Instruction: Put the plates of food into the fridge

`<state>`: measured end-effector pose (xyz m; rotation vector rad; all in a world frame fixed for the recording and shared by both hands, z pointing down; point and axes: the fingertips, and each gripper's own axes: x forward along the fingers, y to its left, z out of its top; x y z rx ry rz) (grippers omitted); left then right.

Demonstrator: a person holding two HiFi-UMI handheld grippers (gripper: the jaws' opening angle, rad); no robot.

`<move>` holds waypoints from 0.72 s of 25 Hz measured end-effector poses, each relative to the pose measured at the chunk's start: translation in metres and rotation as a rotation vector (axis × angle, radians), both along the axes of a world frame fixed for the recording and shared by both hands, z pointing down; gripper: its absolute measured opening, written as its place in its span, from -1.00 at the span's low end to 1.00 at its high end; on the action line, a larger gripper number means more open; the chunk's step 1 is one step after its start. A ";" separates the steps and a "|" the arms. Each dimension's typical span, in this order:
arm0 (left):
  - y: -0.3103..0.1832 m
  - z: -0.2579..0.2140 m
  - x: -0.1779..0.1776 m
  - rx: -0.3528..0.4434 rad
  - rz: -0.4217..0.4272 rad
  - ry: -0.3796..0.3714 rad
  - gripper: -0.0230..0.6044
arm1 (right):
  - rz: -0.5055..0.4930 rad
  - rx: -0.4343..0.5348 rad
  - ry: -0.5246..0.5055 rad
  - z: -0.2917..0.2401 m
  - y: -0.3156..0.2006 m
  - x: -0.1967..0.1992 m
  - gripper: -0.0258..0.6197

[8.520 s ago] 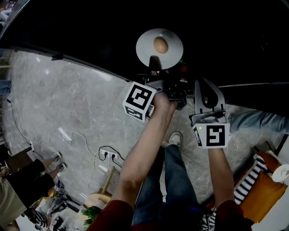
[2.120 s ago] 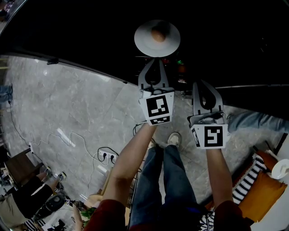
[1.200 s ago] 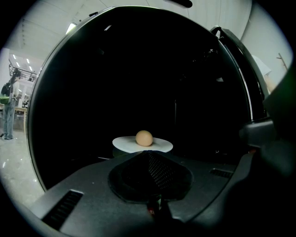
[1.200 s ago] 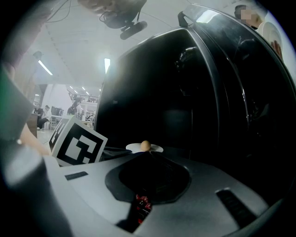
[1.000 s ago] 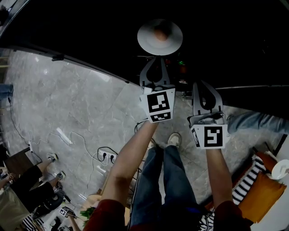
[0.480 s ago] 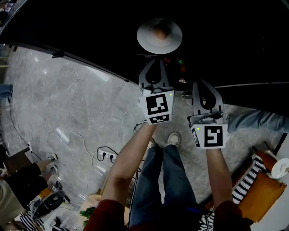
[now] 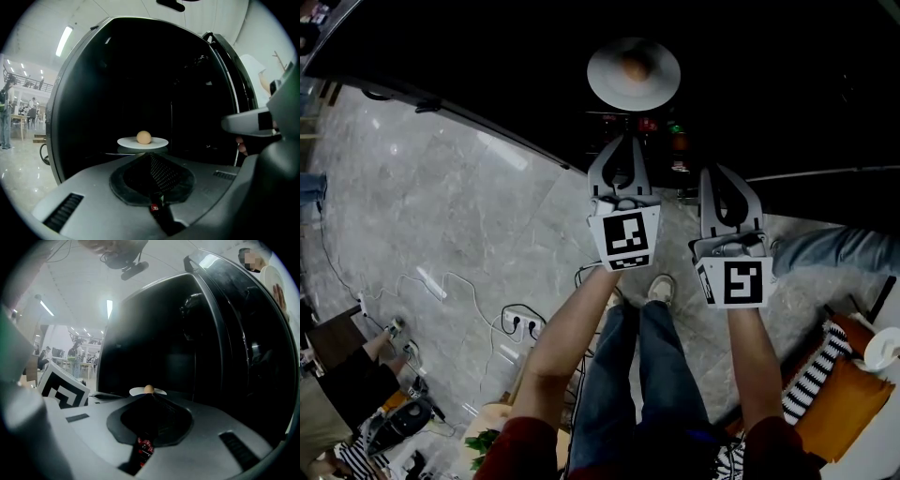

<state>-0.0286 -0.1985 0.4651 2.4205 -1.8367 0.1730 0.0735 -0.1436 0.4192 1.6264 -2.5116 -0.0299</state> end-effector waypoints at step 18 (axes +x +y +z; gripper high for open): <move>0.034 -0.008 -0.015 0.015 0.002 0.022 -0.91 | 0.010 -0.003 -0.014 0.001 0.001 0.000 -0.89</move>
